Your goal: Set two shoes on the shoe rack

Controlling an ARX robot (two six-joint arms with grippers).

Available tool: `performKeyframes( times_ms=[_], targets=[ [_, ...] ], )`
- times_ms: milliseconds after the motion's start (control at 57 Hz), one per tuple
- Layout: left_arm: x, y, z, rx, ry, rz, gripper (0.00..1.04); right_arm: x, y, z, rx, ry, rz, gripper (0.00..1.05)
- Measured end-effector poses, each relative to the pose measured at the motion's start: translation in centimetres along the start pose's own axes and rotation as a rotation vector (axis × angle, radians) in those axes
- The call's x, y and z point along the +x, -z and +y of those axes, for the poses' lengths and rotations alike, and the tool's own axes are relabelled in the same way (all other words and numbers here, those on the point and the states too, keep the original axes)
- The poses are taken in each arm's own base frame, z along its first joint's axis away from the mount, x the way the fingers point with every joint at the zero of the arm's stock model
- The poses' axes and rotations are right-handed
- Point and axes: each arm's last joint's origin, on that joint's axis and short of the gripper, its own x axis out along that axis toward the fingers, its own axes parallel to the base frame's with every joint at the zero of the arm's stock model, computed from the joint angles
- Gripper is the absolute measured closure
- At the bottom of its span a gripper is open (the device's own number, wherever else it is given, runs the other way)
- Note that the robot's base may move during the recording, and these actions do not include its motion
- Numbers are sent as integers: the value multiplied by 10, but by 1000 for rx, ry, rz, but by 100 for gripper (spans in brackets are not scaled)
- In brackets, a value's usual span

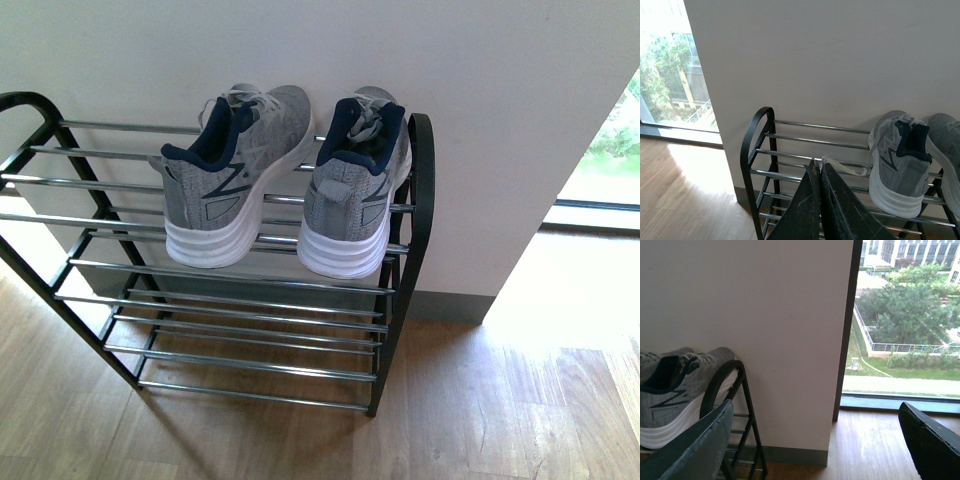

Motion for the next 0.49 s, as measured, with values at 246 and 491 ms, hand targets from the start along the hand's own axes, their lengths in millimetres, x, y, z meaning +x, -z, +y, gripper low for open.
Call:
performKeyframes(
  times_ms=[246, 491],
  targets=[
    [-9, -2, 0, 0, 0, -6, 103, 0, 0, 0, 0, 0, 0, 9],
    [-18, -2, 0, 0, 0, -10, 103, 0, 0, 0, 0, 0, 0, 9]
  ],
)
